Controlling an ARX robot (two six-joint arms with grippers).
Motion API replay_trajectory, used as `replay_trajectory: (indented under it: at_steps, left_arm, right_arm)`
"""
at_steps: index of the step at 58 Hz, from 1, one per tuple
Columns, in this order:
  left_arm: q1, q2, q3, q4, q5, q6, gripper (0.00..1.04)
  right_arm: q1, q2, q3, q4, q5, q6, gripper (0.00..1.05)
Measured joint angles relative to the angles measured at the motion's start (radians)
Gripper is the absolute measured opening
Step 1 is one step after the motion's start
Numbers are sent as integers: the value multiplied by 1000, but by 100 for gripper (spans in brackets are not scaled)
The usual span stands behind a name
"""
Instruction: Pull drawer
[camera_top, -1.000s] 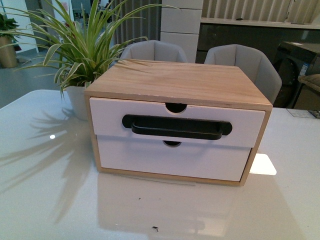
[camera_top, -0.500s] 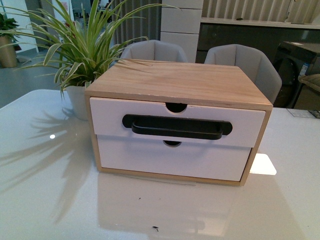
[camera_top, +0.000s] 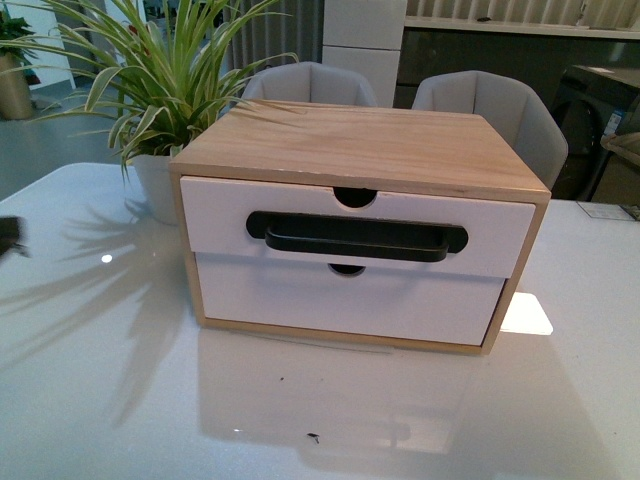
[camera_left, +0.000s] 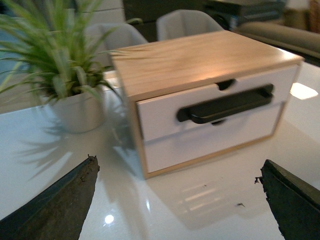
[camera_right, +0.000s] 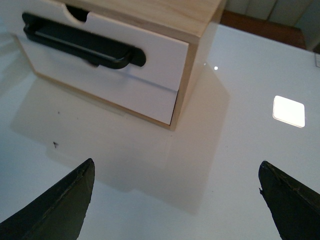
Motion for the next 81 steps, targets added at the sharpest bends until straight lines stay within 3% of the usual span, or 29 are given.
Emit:
replay_trajectory:
  at_steps: [13,28,64,81]
  left_arm:
    - [-109,347,248,-106,117,256,97]
    - [-213,579,506,-258,147,488,97]
    - [-241,932,905,-554,42,797,97]
    - [-234,998,966,-586,0,892,97]
  right_arm:
    - [43,240,186,-75,-51,-241,96]
    - [106,415,292,-112,-63,-441,96]
    - [167,639,454,-108,-92,-548,96]
    - [166,649,462,-111,-129,-549,96]
